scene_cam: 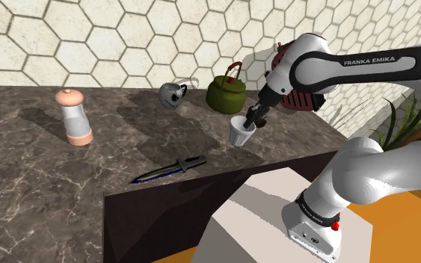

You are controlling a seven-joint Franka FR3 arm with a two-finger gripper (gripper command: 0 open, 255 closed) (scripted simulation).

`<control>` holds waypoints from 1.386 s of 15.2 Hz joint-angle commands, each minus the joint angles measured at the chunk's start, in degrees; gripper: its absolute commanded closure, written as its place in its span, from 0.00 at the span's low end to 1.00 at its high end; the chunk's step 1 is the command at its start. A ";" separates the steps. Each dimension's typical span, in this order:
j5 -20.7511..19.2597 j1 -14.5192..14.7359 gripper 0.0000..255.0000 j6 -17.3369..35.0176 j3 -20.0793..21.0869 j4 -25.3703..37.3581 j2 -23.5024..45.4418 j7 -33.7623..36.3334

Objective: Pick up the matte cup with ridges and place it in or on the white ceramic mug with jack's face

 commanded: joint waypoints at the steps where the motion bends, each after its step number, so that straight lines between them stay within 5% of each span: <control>1: -0.20 -0.15 1.00 -2.14 0.20 1.17 -0.98 0.46; 21: -1.08 -0.45 1.00 -18.25 1.04 14.56 -3.90 3.43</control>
